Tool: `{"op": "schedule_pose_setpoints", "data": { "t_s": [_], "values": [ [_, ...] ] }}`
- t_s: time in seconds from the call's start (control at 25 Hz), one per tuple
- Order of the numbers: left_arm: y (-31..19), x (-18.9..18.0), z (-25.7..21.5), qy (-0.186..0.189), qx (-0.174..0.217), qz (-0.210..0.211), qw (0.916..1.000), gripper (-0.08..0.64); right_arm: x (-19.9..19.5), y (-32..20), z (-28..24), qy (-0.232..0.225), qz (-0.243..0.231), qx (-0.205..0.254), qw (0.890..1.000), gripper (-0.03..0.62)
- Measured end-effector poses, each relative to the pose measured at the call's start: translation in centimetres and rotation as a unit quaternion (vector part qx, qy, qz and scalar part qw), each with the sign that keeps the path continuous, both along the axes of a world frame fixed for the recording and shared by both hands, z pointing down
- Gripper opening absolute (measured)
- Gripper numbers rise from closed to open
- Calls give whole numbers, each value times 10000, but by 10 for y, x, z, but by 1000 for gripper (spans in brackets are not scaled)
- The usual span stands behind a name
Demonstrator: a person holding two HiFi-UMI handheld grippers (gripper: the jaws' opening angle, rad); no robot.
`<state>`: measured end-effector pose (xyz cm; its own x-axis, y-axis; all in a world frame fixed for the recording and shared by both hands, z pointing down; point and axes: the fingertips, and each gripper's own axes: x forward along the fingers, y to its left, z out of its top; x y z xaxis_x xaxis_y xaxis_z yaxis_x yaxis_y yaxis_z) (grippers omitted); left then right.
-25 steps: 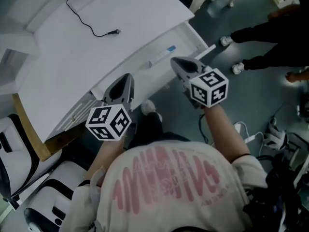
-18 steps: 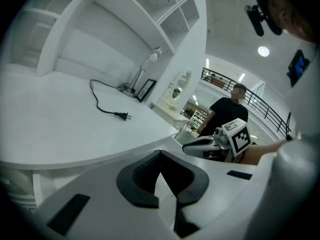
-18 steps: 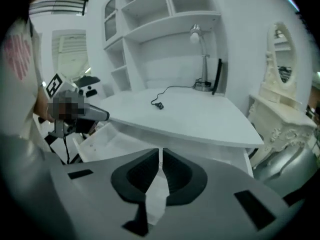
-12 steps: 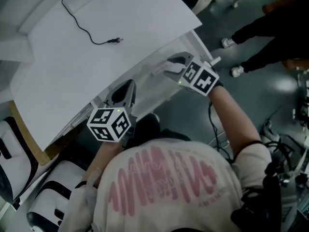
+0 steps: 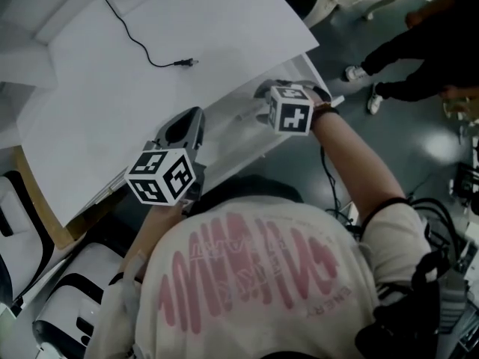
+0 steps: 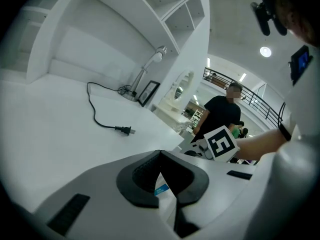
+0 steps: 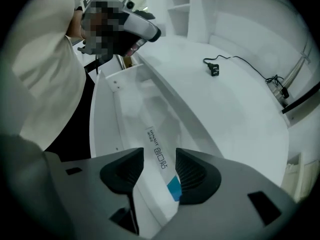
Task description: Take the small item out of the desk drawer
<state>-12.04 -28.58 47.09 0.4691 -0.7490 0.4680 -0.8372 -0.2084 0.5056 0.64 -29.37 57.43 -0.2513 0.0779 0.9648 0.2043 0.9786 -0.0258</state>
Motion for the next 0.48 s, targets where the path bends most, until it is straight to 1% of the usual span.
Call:
{"op": "schedule_pose_setpoints", "data": {
  "t_s": [0.12, 0.24, 0.48],
  "values": [
    [3, -3, 1, -27, -104, -67, 9999, 28, -3, 5, 7, 23, -16, -125, 9999, 190],
    [5, -6, -1, -50, -118, -166, 9998, 28, 1, 7, 16, 192, -170, -112, 9996, 189],
    [23, -6, 4, -110, -162, -248, 9995, 28, 3, 12, 22, 147, -192, 71, 9997, 108]
  ]
}}
